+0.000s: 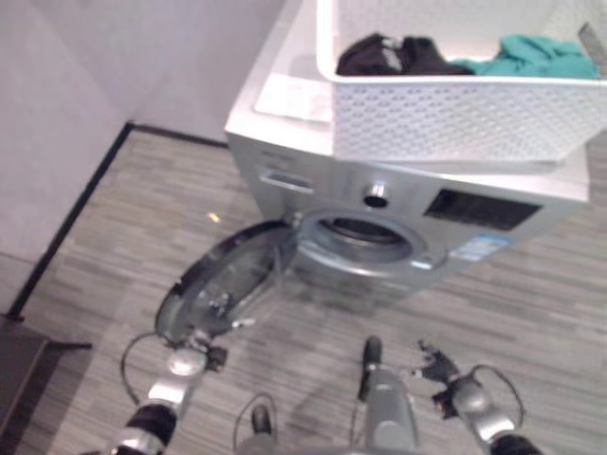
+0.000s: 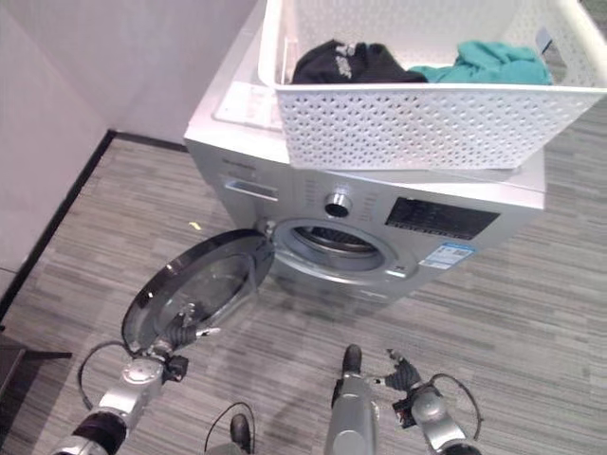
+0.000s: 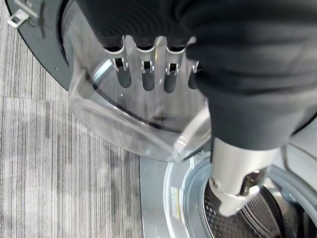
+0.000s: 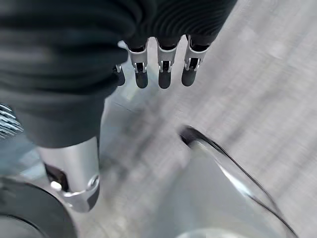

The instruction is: Grab the laundry basket,head to the washer,open it,put in the laundry and shut it.

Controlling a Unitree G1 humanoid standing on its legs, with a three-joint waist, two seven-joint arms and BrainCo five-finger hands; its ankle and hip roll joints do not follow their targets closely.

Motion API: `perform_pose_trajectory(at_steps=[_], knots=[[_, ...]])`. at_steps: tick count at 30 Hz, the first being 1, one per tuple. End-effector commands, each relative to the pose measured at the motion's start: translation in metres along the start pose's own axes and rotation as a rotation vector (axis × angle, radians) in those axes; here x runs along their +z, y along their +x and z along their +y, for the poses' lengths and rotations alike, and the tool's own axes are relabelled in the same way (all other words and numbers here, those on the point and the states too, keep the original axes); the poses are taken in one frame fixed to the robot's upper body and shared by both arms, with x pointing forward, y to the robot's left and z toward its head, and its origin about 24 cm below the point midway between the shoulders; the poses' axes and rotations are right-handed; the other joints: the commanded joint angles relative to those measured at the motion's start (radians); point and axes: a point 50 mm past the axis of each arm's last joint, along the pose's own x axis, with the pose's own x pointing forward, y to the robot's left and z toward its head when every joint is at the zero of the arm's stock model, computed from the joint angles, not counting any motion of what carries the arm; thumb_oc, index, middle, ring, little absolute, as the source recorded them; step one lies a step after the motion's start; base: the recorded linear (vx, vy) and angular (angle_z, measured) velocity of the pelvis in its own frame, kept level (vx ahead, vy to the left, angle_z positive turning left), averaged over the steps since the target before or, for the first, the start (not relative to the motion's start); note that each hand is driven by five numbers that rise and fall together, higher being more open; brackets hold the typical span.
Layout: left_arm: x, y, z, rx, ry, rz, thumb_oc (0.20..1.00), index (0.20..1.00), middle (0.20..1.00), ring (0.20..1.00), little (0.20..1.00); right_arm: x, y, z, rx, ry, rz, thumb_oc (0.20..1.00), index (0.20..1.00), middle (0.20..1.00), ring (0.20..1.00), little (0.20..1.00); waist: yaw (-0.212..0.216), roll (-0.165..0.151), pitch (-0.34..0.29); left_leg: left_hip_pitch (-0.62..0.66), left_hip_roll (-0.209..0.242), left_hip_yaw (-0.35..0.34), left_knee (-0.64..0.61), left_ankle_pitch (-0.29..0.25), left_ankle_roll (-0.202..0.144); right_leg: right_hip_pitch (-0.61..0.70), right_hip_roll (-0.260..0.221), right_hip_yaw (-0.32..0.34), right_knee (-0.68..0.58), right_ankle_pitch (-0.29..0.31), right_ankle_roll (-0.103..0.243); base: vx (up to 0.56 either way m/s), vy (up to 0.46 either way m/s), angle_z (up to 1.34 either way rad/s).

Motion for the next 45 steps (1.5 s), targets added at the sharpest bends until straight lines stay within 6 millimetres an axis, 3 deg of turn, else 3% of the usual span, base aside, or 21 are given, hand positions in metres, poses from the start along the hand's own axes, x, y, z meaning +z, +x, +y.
perform_pose_trajectory(at_steps=[1, 6, 9, 11, 12, 13, 14, 17, 18, 20, 25, 26, 27, 29, 30, 32, 36, 37, 38, 43, 45], knots=[[0.01, 0.004, 0.018, 0.061, 0.01, -0.034, 1.0, 1.0, 1.0, 1.0, 1.0, 0.01, -0.006, -0.022, -0.117, 0.054, -0.089, 1.0, 1.0, 1.0, 1.0, 1.0, 0.011, -0.006, -0.029, 0.059, 0.108, 0.062, 0.082, 0.127, -0.024, 0.007, 0.023, 0.112, -0.051, -0.024, 0.064, 0.12, -0.22, -0.34], [-0.01, -0.004, 0.029, 0.134, -0.051, 0.031, 1.0, 1.0, 1.0, 1.0, 1.0, 0.011, -0.018, -0.027, -0.273, 0.252, -0.144, 1.0, 1.0, 1.0, 1.0, 1.0, 0.027, -0.013, -0.065, 0.052, 0.227, 0.057, 0.213, 0.292, -0.017, 0.143, 0.158, 0.119, -0.162, -0.056, 0.006, 0.14, -0.259, -0.51], [-0.014, -0.005, 0.026, 0.139, -0.067, 0.044, 1.0, 1.0, 1.0, 1.0, 1.0, 0.012, -0.024, -0.033, -0.347, 0.258, -0.167, 1.0, 1.0, 1.0, 1.0, 1.0, 0.02, -0.015, -0.069, 0.035, 0.255, 0.071, 0.269, 0.327, -0.001, 0.195, 0.189, 0.117, -0.192, -0.067, -0.014, 0.08, -0.13, -0.1], [-0.013, -0.005, 0.023, 0.15, -0.088, 0.037, 1.0, 1.0, 1.0, 1.0, 1.0, 0.016, -0.03, -0.044, -0.442, 0.268, -0.201, 1.0, 1.0, 1.0, 1.0, 1.0, 0.02, -0.021, -0.066, -0.004, 0.206, 0.056, 0.3, 0.274, 0.034, 0.222, 0.191, 0.129, -0.205, -0.077, -0.024, 0.07, -0.037, 0.06], [-0.013, -0.005, 0.023, 0.149, -0.088, 0.037, 1.0, 1.0, 1.0, 1.0, 1.0, 0.016, -0.03, -0.044, -0.442, 0.268, -0.201, 1.0, 1.0, 1.0, 1.0, 1.0, 0.02, -0.021, -0.066, -0.005, 0.205, 0.055, 0.302, 0.272, 0.035, 0.222, 0.19, 0.129, -0.205, -0.077, -0.023, 0.09, -0.042, -0.03], [-0.013, -0.005, 0.019, 0.153, -0.092, 0.033, 1.0, 1.0, 1.0, 1.0, 1.0, 0.017, -0.038, -0.056, -0.55, 0.298, -0.224, 1.0, 1.0, 1.0, 1.0, 1.0, 0.011, -0.033, -0.069, -0.063, 0.136, 0.063, 0.299, 0.193, 0.053, 0.251, 0.173, 0.114, -0.216, -0.091, -0.026, 0.13, -0.025, 0.05], [-0.011, -0.003, 0.018, 0.162, -0.094, 0.025, 1.0, 1.0, 1.0, 1.0, 1.0, 0.025, -0.048, -0.073, -0.659, 0.272, -0.273, 1.0, 1.0, 1.0, 1.0, 1.0, 0.004, -0.055, -0.065, -0.111, 0.059, 0.115, 0.283, 0.095, 0.074, 0.281, 0.152, 0.112, -0.224, -0.1, -0.02, 0.15, -0.019, 0.29], [-0.008, -0.002, 0.017, 0.177, -0.101, 0.008, 1.0, 1.0, 1.0, 1.0, 1.0, 0.036, -0.053, -0.084, -0.742, 0.227, -0.323, 1.0, 1.0, 1.0, 1.0, 1.0, 0.019, -0.077, -0.04, -0.195, -0.009, 0.113, 0.322, 0.051, 0.087, 0.313, 0.135, 0.124, -0.225, -0.102, -0.014, 0.04, 0.017, 0.27], [-0.007, -0.002, 0.017, 0.188, -0.106, 0.0, 1.0, 1.0, 1.0, 1.0, 1.0, 0.045, -0.055, -0.091, -0.792, 0.217, -0.363, 1.0, 1.0, 1.0, 1.0, 1.0, 0.033, -0.086, -0.025, -0.243, -0.028, 0.098, 0.353, 0.065, 0.082, 0.326, 0.133, 0.132, -0.223, -0.104, -0.012, 0.13, 0.059, -0.16], [-0.008, -0.004, 0.02, 0.207, -0.114, -0.008, 1.0, 1.0, 1.0, 1.0, 1.0, 0.075, -0.068, -0.108, -0.905, 0.165, -0.512, 1.0, 1.0, 1.0, 1.0, 1.0, 0.045, -0.084, -0.019, -0.206, -0.069, 0.09, 0.324, 0.023, 0.097, 0.359, 0.132, 0.15, -0.217, -0.104, -0.001, 0.2, 0.105, -0.62], [-0.011, -0.006, 0.022, 0.21, -0.094, 0.001, 1.0, 1.0, 1.0, 1.0, 1.0, 0.129, -0.118, -0.143, -1.111, -0.008, -0.802, 1.0, 1.0, 1.0, 1.0, 1.0, 0.038, -0.075, -0.058, -0.114, -0.113, 0.119, 0.225, 0.012, 0.111, 0.404, 0.111, 0.159, -0.218, -0.116, 0.014, 0.16, 0.104, -0.38], [-0.011, -0.006, 0.022, 0.21, -0.093, 0.0, 1.0, 1.0, 1.0, 1.0, 1.0, 0.129, -0.119, -0.143, -1.112, -0.009, -0.801, 1.0, 1.0, 1.0, 1.0, 1.0, 0.039, -0.076, -0.059, -0.115, -0.116, 0.12, 0.218, 0.023, 0.112, 0.4, 0.109, 0.16, -0.22, -0.11, 0.014, 0.13, 0.076, -0.1], [-0.01, -0.007, 0.024, 0.207, -0.07, -0.006, 1.0, 1.0, 1.0, 1.0, 1.0, 0.159, -0.143, -0.15, -1.176, -0.074, -0.961, 1.0, 1.0, 1.0, 1.0, 1.0, 0.041, -0.076, -0.071, -0.093, -0.121, 0.126, 0.202, 0.01, 0.114, 0.412, 0.104, 0.155, -0.218, -0.119, 0.02, 0.09, 0.069, -0.03], [-0.009, -0.007, 0.025, 0.202, -0.053, -0.003, 1.0, 1.0, 1.0, 1.0, 1.0, 0.188, -0.167, -0.156, -1.239, -0.131, -1.111, 1.0, 1.0, 1.0, 1.0, 1.0, 0.046, -0.079, -0.079, -0.08, -0.13, 0.13, 0.183, 0.013, 0.119, 0.413, 0.1, 0.152, -0.217, -0.116, 0.024, 0.11, 0.09, -0.02], [-0.011, -0.008, 0.027, 0.194, -0.032, 0.004, 1.0, 1.0, 1.0, 1.0, 1.0, 0.212, -0.19, -0.16, -1.261, -0.222, -1.246, 1.0, 1.0, 1.0, 1.0, 1.0, 0.056, -0.087, -0.089, -0.067, -0.135, 0.133, 0.174, 0.0, 0.122, 0.42, 0.096, 0.144, -0.215, -0.122, 0.029, 0.06, 0.065, -0.05], [-0.012, -0.009, 0.027, 0.189, -0.023, 0.008, 1.0, 1.0, 1.0, 1.0, 1.0, 0.225, -0.201, -0.163, -1.281, -0.263, -1.303, 1.0, 1.0, 1.0, 1.0, 1.0, 0.062, -0.093, -0.093, -0.066, -0.139, 0.133, 0.167, 0.004, 0.125, 0.419, 0.093, 0.141, -0.218, -0.115, 0.032, 0.04, 0.05, 0.08], [-0.013, -0.01, 0.03, 0.162, -0.001, 0.017, 1.0, 1.0, 1.0, 1.0, 1.0, 0.258, -0.213, -0.175, -1.21, -0.392, -1.368, 1.0, 1.0, 1.0, 1.0, 1.0, 0.084, -0.118, -0.107, -0.058, -0.146, 0.131, 0.153, 0.0, 0.129, 0.423, 0.086, 0.128, -0.225, -0.108, 0.039, 0.03, 0.045, 0.15], [-0.013, -0.01, 0.029, 0.162, -0.002, 0.017, 1.0, 1.0, 1.0, 1.0, 1.0, 0.258, -0.213, -0.176, -1.209, -0.392, -1.369, 1.0, 1.0, 1.0, 1.0, 1.0, 0.083, -0.116, -0.107, -0.058, -0.146, 0.131, 0.152, 0.001, 0.129, 0.422, 0.086, 0.128, -0.225, -0.107, 0.039, -0.02, 0.039, 0.07], [-0.015, -0.011, 0.032, 0.146, 0.005, 0.027, 1.0, 1.0, 1.0, 1.0, 1.0, 0.278, -0.213, -0.193, -1.182, -0.522, -1.306, 1.0, 1.0, 1.0, 1.0, 1.0, 0.099, -0.136, -0.11, -0.055, -0.149, 0.126, 0.145, 0.001, 0.129, 0.428, 0.083, 0.116, -0.23, -0.102, 0.043, -0.01, 0.039, 0.04], [-0.022, -0.015, 0.037, 0.116, -0.024, 0.057, 1.0, 1.0, 1.0, 1.0, 1.0, 0.311, -0.199, -0.227, -0.953, -0.614, -1.112, 1.0, 1.0, 1.0, 1.0, 1.0, 0.118, -0.179, -0.122, -0.049, -0.158, 0.121, 0.109, 0.013, 0.13, 0.427, 0.078, 0.095, -0.238, -0.084, 0.05, 0.01, 0.051, 0.02], [-0.026, -0.016, 0.035, 0.099, -0.034, 0.073, 1.0, 1.0, 1.0, 1.0, 1.0, 0.313, -0.196, -0.235, -0.894, -0.644, -1.042, 1.0, 1.0, 1.0, 1.0, 1.0, 0.115, -0.189, -0.126, -0.048, -0.16, 0.118, 0.1, 0.017, 0.129, 0.428, 0.077, 0.088, -0.239, -0.081, 0.051, 0.04, 0.059, 0.05]])
